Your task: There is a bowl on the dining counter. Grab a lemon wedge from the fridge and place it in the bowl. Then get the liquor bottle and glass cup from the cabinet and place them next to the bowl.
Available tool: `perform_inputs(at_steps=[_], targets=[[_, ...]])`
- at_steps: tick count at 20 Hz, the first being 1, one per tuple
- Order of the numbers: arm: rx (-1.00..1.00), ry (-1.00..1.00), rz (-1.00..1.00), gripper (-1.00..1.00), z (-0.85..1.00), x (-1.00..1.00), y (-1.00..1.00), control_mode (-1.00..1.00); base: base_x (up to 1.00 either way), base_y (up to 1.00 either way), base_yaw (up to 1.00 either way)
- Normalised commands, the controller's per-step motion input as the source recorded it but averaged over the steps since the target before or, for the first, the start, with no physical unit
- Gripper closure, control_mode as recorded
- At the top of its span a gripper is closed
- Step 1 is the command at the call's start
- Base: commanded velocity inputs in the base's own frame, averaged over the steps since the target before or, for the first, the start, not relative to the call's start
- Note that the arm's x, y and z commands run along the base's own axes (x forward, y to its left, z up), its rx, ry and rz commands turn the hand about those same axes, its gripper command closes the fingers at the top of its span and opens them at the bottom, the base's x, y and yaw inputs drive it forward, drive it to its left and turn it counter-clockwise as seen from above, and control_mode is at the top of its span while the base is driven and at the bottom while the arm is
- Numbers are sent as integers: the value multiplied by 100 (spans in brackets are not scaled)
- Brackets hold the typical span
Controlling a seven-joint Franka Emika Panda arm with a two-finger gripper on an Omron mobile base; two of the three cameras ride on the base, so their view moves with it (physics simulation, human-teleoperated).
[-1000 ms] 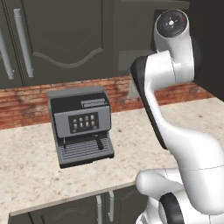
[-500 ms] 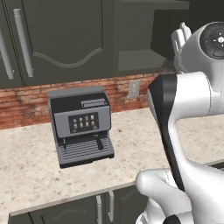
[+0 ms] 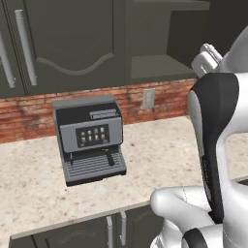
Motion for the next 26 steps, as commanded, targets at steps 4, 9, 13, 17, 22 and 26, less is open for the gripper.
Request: perform_inputs(at_steps=[4, 9, 13, 17, 22, 26], targets=[[-7, 46, 5, 100, -16, 0, 0, -100, 0, 0, 0], [-5, 16, 0, 100, -11, -15, 1, 100, -16, 1, 0], [0, 0, 0, 100, 0, 0, 0, 100, -100, 0, -5], [0, 0, 0, 100, 0, 0, 0, 100, -100, 0, -9], [0, 0, 0, 100, 0, 0, 0, 100, -100, -19, -24], [0, 0, 0, 100, 0, 0, 0, 100, -97, -34, -59]])
